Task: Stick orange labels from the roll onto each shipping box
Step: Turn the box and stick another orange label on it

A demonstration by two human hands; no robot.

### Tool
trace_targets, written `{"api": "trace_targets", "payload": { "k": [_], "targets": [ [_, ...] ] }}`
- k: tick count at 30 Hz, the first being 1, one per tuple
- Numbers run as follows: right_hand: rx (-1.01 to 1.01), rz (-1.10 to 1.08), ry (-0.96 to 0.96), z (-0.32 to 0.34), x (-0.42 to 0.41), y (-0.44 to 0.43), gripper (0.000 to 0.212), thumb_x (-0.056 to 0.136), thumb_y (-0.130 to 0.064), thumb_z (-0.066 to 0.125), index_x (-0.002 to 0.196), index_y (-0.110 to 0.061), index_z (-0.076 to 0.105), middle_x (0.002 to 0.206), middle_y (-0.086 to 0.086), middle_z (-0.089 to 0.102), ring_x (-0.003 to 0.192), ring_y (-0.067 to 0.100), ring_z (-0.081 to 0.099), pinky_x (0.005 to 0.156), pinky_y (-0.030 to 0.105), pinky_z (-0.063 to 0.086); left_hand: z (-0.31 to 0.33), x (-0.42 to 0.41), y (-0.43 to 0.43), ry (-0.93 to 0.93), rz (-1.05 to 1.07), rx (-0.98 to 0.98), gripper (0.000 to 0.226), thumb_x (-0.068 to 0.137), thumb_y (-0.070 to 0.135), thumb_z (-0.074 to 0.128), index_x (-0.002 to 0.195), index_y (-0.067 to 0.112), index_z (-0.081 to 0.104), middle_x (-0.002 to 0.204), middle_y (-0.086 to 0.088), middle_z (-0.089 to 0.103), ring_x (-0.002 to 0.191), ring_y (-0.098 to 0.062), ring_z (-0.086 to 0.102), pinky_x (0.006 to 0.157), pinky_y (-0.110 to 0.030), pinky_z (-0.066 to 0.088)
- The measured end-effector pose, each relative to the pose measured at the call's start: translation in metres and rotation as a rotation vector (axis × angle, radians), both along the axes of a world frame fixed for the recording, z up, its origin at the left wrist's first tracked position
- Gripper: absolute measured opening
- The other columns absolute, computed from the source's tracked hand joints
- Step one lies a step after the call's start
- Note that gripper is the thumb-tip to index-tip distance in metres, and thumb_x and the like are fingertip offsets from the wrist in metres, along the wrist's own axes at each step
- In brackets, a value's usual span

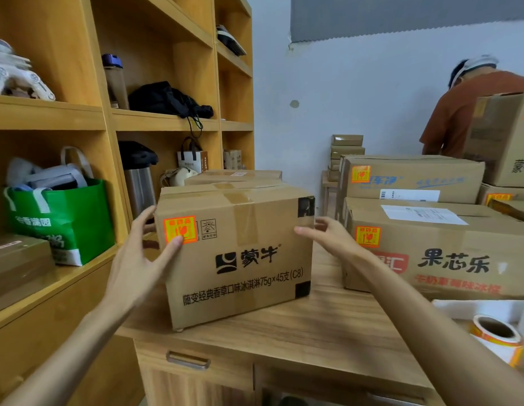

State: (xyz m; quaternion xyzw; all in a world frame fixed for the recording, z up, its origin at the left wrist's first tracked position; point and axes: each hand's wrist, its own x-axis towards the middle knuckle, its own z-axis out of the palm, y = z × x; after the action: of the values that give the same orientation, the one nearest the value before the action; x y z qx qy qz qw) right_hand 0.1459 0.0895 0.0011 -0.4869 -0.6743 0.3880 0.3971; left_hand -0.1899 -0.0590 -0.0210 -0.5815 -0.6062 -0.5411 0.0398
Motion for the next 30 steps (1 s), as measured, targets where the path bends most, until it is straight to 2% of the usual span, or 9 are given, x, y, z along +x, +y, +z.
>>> {"api": "trace_targets", "payload": {
  "k": [2, 4, 8, 15, 17, 20, 24, 27, 30],
  "targets": [
    [-0.035, 0.093, -0.002, -0.013, -0.002, 0.000, 0.093, 0.070, -0.059, 0.080, 0.145, -0.018, 0.045, 0.144, 0.001, 0.052, 0.126, 0.016, 0.051, 0.096, 0.030, 0.044, -0.013, -0.004, -0.003, -0.152, -0.039, -0.030, 0.072, 0.087, 0.063, 0.067, 0.144, 0.054, 0.023, 0.136, 0.011, 0.050, 0.114, -0.009, 0.055, 0.101, -0.046, 0.048],
    [-0.058, 0.181, 0.042, -0.022, -0.006, -0.005, 0.070, 0.080, -0.044, 0.078, 0.140, -0.020, 0.050, 0.131, -0.004, 0.059, 0.113, 0.008, 0.056, 0.081, 0.021, 0.045, -0.027, -0.006, -0.006, -0.209, -0.090, -0.136, 0.089, 0.076, 0.076, 0.068, 0.149, 0.052, 0.023, 0.141, 0.014, 0.046, 0.124, -0.011, 0.050, 0.108, -0.049, 0.041],
    [-0.061, 0.236, 0.103, -0.033, -0.016, -0.012, 0.060, 0.082, -0.028, 0.079, 0.132, -0.026, 0.046, 0.120, -0.006, 0.062, 0.107, 0.007, 0.060, 0.076, 0.020, 0.049, -0.043, -0.004, -0.006, -0.217, -0.184, -0.332, 0.126, 0.059, 0.073, 0.083, 0.160, 0.039, 0.015, 0.154, 0.005, 0.047, 0.135, -0.019, 0.049, 0.115, -0.054, 0.036],
    [0.095, 0.187, 0.185, -0.012, -0.020, -0.026, 0.060, 0.081, -0.028, 0.080, 0.133, -0.024, 0.050, 0.120, -0.005, 0.065, 0.108, 0.009, 0.063, 0.074, 0.018, 0.054, -0.020, -0.004, -0.013, -0.348, -0.300, -0.197, 0.109, 0.064, 0.043, 0.092, 0.154, 0.041, 0.030, 0.145, 0.009, 0.053, 0.124, -0.003, 0.054, 0.109, -0.045, 0.045],
    [0.141, 0.180, 0.199, 0.005, -0.019, -0.032, 0.059, 0.082, -0.029, 0.080, 0.133, -0.025, 0.051, 0.119, -0.007, 0.066, 0.107, 0.008, 0.063, 0.076, 0.018, 0.054, -0.006, -0.005, -0.014, -0.358, -0.303, -0.143, 0.112, 0.059, 0.049, 0.095, 0.152, 0.041, 0.034, 0.144, 0.009, 0.054, 0.128, -0.006, 0.052, 0.110, -0.048, 0.044],
    [0.217, 0.133, 0.189, 0.033, -0.014, -0.039, 0.062, 0.079, -0.035, 0.081, 0.132, -0.026, 0.051, 0.120, -0.008, 0.065, 0.109, 0.010, 0.063, 0.089, 0.030, 0.055, 0.021, -0.005, -0.014, -0.319, -0.308, -0.079, 0.117, 0.052, 0.056, 0.093, 0.152, 0.038, 0.035, 0.146, 0.007, 0.055, 0.136, -0.015, 0.048, 0.112, -0.050, 0.042],
    [0.310, 0.055, 0.191, 0.071, 0.008, -0.040, 0.076, 0.071, -0.047, 0.084, 0.133, -0.022, 0.047, 0.122, -0.004, 0.064, 0.108, 0.013, 0.064, 0.089, 0.037, 0.058, 0.063, 0.009, -0.005, -0.287, -0.381, -0.015, 0.111, 0.054, 0.054, 0.092, 0.149, 0.041, 0.037, 0.138, 0.015, 0.059, 0.128, -0.003, 0.054, 0.108, -0.038, 0.043],
    [0.346, 0.015, 0.197, 0.095, 0.034, -0.044, 0.066, 0.075, -0.041, 0.084, 0.129, -0.023, 0.050, 0.118, -0.006, 0.066, 0.103, 0.007, 0.065, 0.077, 0.021, 0.058, 0.088, 0.033, 0.014, -0.261, -0.449, 0.029, 0.090, 0.074, 0.025, 0.089, 0.144, 0.044, 0.034, 0.121, 0.030, 0.054, 0.103, 0.025, 0.052, 0.090, -0.016, 0.041],
    [0.347, -0.011, 0.207, 0.111, 0.067, -0.042, 0.056, 0.078, -0.030, 0.083, 0.125, -0.023, 0.054, 0.115, -0.004, 0.067, 0.098, 0.006, 0.066, 0.070, 0.017, 0.055, 0.110, 0.060, 0.038, -0.233, -0.469, 0.020, 0.081, 0.079, 0.018, 0.084, 0.137, 0.048, 0.035, 0.118, 0.030, 0.054, 0.103, 0.019, 0.053, 0.087, -0.017, 0.043]
  ]
}}
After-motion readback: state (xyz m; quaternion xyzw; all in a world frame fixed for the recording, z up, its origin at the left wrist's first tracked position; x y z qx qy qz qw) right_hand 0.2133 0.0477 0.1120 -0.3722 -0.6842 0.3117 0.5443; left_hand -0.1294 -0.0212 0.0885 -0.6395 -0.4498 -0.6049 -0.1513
